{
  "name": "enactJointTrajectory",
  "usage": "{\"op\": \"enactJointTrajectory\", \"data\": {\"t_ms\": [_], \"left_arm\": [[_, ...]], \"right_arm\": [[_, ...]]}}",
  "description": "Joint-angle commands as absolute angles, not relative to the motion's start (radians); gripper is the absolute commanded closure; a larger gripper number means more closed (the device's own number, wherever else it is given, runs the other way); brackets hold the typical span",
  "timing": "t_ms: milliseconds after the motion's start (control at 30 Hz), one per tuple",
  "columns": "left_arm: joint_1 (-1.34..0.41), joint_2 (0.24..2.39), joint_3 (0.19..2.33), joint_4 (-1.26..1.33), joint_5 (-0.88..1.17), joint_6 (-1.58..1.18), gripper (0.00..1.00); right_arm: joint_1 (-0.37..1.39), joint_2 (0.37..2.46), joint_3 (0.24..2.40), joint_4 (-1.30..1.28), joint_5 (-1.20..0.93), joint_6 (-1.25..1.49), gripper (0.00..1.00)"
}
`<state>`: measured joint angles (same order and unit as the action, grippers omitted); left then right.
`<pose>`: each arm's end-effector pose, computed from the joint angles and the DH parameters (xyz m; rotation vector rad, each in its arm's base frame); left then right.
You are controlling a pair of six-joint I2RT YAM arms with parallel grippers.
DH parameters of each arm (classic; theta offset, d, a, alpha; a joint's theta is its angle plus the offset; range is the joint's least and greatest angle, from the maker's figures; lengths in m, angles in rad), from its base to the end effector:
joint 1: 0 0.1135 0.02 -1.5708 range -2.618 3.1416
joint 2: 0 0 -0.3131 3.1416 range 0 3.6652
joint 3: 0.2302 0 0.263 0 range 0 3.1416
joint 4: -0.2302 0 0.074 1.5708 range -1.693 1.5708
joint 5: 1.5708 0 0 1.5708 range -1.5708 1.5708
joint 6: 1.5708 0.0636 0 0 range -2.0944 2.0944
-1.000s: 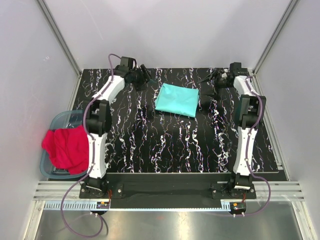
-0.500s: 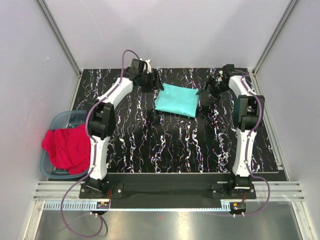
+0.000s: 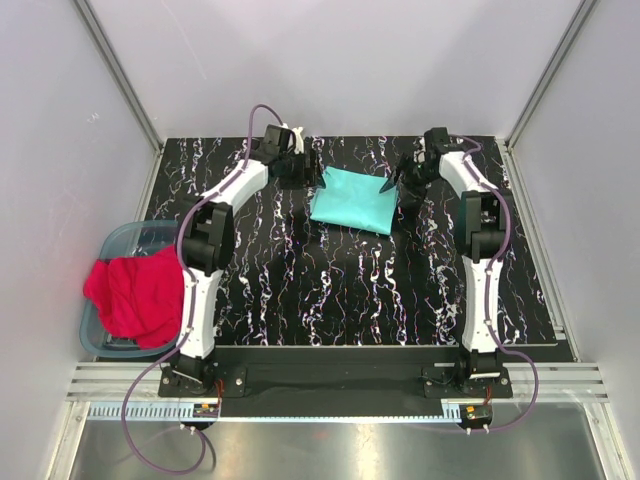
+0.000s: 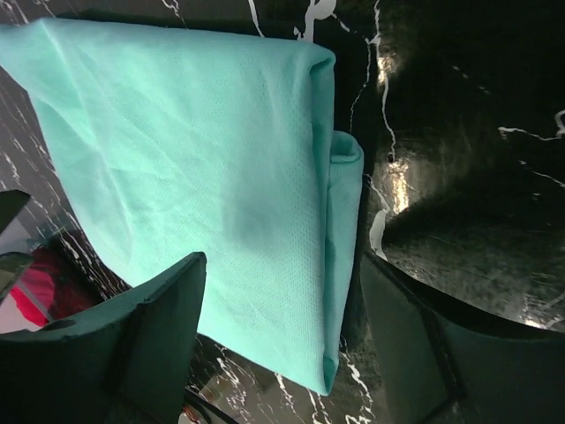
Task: Fold and stack the t-shirts
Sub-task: Fold the tshirt
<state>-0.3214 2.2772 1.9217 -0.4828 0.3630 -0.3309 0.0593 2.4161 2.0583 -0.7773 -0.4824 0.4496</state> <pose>0.5369 -0.2026 0.2196 0.1617 2.4635 -0.7308 0.5674 0.0632 0.1696 0.3839 2.7094 0.8027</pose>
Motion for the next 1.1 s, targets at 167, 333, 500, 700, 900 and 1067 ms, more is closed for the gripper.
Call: {"op": "enactJointTrajectory", "data": {"t_ms": [167,333,500,700,900,1067], "left_arm": [[-0.311,2.434,2.083,-0.339,0.408,-0.356,0.27],[-0.311,2.392,2.022,-0.262,0.431,-0.414,0.28],[-0.298,2.332,1.997,-0.287,0.440,-0.433,0.28],[-0.265,2.172,1.896,-0.262,0.449,-0.478,0.28],[-0.253,2.030,1.837,-0.325,0.492,-0.491,0.31],[-0.258,1.847,1.648,-0.301,0.554,-0.537,0.35]], "right_arm": [[0.066,2.430,2.095,-0.769,-0.390,0.451,0.33],[0.064,2.448,2.111,-0.761,-0.387,0.448,0.33],[0.064,2.508,2.178,-0.749,-0.417,0.442,0.37],[0.072,2.585,2.269,-0.739,-0.483,0.472,0.48],[0.074,2.566,2.263,-0.712,-0.451,0.561,1.00],[0.048,2.346,1.972,-0.606,-0.298,0.724,1.00]]}}
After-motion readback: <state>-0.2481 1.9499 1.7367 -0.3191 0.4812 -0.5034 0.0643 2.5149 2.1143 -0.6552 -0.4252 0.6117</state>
